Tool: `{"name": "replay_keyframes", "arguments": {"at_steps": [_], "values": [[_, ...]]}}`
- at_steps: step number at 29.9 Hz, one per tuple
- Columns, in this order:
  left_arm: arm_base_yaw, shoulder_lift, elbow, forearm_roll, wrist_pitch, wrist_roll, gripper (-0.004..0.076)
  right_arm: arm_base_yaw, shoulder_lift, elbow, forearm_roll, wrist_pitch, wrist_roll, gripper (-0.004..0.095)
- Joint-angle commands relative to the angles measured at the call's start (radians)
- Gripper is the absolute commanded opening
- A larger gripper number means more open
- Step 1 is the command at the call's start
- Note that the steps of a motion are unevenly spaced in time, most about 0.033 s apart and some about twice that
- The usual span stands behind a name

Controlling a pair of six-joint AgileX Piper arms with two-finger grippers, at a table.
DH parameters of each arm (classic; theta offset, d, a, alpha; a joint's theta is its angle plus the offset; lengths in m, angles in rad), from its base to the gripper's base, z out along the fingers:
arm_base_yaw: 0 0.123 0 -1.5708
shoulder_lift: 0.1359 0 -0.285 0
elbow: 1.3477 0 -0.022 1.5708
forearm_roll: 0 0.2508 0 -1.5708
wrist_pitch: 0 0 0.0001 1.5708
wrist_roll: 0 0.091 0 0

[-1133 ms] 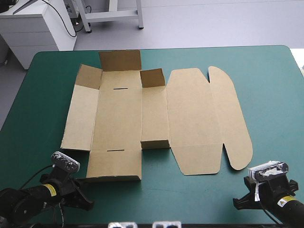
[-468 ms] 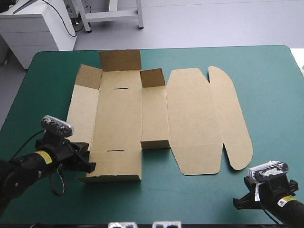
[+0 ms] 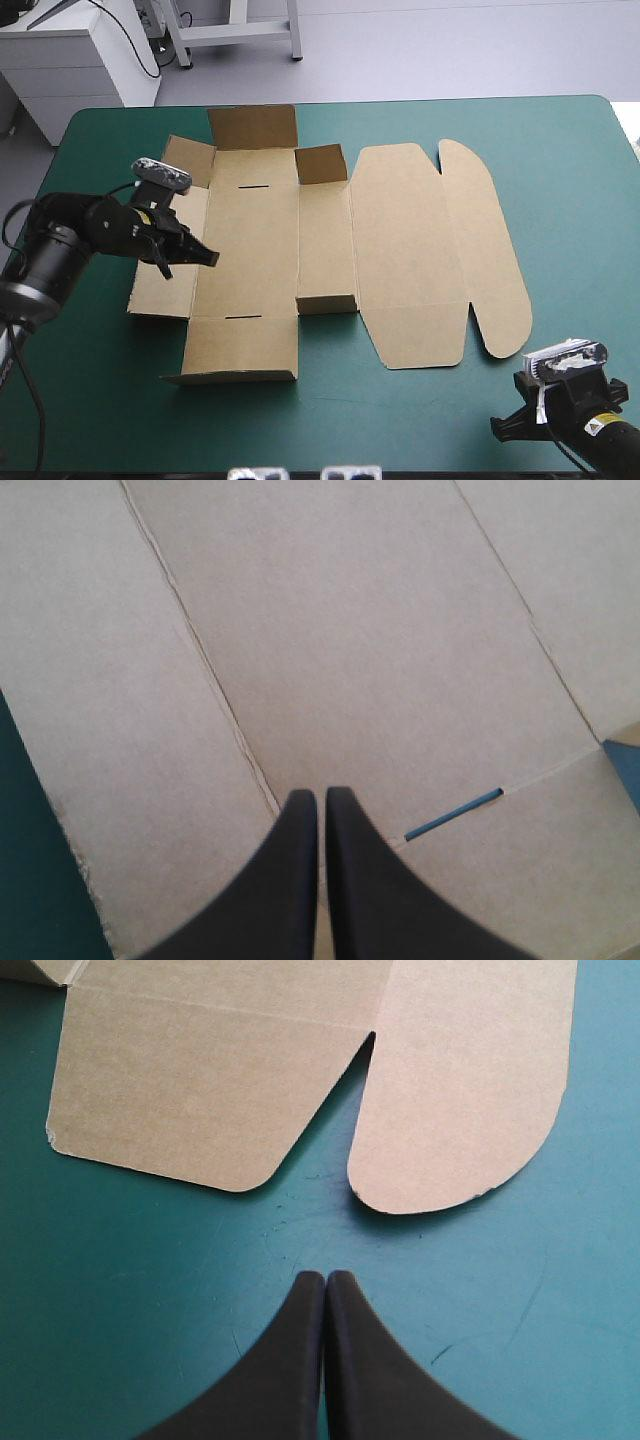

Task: Fold the box

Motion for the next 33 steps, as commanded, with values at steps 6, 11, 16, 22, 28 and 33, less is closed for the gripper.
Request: {"name": "replay_keyframes", "arguments": {"at_steps": [6, 11, 16, 22, 28, 33], "values": [[0.453, 0.022, -0.110, -0.525, 0.198, 0.383, 0.0017, -0.002, 0.013, -0.034, 0.023, -0.049, -0.003, -0.0014], [0.714, 0.022, -0.110, -0.500, 0.278, 0.390, 0.0017, -0.002, 0.013, -0.034, 0.025, -0.049, -0.003, -0.0014], [0.856, 0.022, -0.110, -0.500, 0.255, 0.390, 0.0016, -0.002, 0.013, -0.034, 0.048, -0.049, -0.003, -0.0014], [0.872, 0.031, -0.108, -0.513, 0.220, 0.453, 0.0041, -0.002, 0.013, -0.034, 0.050, -0.045, -0.003, -0.0014], [0.872, 0.108, -0.098, -0.626, 0.259, 0.433, 0.0302, -0.002, 0.013, -0.034, 0.048, -0.045, -0.003, -0.0014], [0.856, 0.219, -0.087, -0.688, 0.275, 0.433, 0.0523, -0.002, 0.013, -0.034, 0.048, -0.047, -0.003, -0.0014]]}}
